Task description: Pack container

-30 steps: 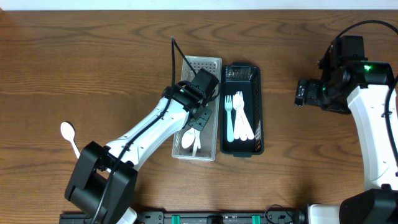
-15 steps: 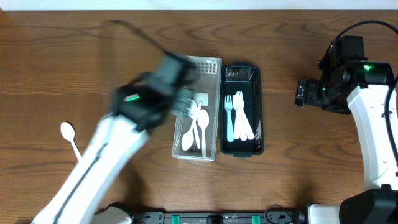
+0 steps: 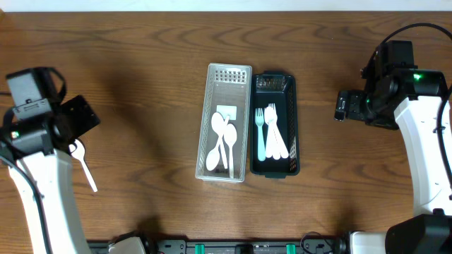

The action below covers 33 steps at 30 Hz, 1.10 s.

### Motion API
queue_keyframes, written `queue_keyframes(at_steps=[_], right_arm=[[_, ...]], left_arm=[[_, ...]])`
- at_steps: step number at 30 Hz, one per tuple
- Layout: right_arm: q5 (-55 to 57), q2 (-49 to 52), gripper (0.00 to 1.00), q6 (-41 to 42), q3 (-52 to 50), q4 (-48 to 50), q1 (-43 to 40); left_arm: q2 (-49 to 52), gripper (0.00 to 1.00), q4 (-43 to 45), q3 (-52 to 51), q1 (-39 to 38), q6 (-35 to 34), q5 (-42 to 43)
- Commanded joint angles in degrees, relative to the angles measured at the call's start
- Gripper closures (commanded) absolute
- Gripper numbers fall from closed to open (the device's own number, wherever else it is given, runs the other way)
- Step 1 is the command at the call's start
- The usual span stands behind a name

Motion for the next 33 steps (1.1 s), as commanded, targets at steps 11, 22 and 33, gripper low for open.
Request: queue_keyframes(at_steps=[11, 22, 33], right_arm=[[-0.2, 0.0, 0.04, -0.8, 0.1, 0.0, -0.4], [-0.6, 0.0, 0.04, -0.8, 0.1, 0.2, -0.4], [-0.6, 0.0, 0.03, -0.9, 0.1, 0.2, -0.4]], left_arm=[[14.2, 0.08, 12.2, -11.2, 11.6, 1.9, 7.6], [25.3, 0.08, 14.4, -11.2, 14.3, 10.0, 7.6], [35.8, 0.09, 15.9, -11.2, 14.3, 13.6, 9.3]])
